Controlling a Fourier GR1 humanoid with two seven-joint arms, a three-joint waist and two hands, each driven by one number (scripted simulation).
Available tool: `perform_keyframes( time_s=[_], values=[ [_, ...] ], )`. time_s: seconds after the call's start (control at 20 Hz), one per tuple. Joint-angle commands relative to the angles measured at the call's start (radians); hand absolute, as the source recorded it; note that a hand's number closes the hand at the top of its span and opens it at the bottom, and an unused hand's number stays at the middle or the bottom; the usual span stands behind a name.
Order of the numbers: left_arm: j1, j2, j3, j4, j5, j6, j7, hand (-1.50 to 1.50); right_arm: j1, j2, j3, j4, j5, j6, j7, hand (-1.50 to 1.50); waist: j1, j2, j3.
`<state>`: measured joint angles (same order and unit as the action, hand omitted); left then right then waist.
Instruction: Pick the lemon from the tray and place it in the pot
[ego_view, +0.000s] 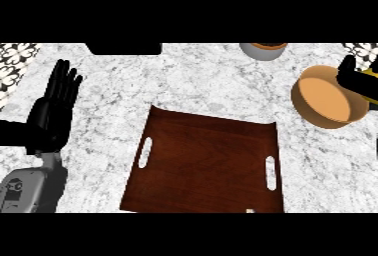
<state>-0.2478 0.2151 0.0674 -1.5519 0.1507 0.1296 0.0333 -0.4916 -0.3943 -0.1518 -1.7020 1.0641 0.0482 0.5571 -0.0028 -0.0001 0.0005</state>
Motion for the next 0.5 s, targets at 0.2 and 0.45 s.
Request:
perform_keyframes(
  time_s=[0.2, 0.45],
  values=[
    [-0.066, 0.022, 0.035, 0.042, 0.013, -0.025, 0.025, 0.00, 0.020, -0.143, -0.203, 0.293, -0.180, -0.101, -0.321, 1.50, 0.004, 0.003, 0.000],
    [0.015, -0.045, -0.018, -0.012, -0.046, 0.014, -0.014, 0.00, -0.013, -0.117, -0.187, 0.481, -0.139, -0.249, -0.412, 1.50, 0.010, 0.002, 0.000]
  ],
)
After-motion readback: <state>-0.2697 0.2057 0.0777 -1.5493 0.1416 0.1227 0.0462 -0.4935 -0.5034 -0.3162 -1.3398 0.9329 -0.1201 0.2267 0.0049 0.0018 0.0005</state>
